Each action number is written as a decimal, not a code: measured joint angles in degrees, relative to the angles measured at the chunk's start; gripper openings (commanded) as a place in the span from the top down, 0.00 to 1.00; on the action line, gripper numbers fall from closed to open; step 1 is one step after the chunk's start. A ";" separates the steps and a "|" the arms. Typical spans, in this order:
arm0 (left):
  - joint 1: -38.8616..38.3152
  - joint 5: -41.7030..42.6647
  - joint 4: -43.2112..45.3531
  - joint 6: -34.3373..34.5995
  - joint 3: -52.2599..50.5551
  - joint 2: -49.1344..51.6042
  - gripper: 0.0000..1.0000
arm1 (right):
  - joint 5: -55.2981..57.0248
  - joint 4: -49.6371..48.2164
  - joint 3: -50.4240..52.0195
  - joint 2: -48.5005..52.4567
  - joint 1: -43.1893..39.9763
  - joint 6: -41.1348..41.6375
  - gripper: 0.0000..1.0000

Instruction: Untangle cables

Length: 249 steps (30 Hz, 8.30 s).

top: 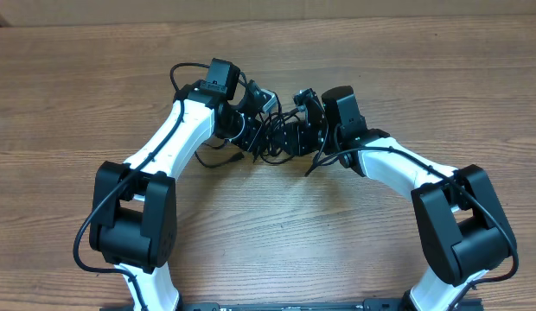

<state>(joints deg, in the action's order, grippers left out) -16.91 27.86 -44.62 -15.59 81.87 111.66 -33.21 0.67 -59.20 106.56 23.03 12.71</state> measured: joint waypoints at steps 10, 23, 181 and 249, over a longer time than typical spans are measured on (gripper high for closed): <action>0.42 2.40 -1.40 -4.17 0.00 0.00 0.92 | 0.00 -0.07 1.66 0.00 2.08 -8.28 0.50; 3.78 5.81 -1.68 -4.57 0.00 0.00 0.91 | -1.42 0.96 1.66 0.00 0.17 -13.79 0.44; 3.78 -33.62 0.20 29.62 0.00 0.00 0.02 | 43.12 33.94 -3.58 -2.78 -9.14 17.75 0.96; 20.68 3.80 1.18 30.80 1.38 3.76 0.96 | 41.90 29.75 0.83 -2.78 -9.16 23.12 0.96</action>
<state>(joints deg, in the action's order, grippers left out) 3.77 31.66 -43.44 15.20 83.24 115.42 8.69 30.41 -58.37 103.79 13.87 35.83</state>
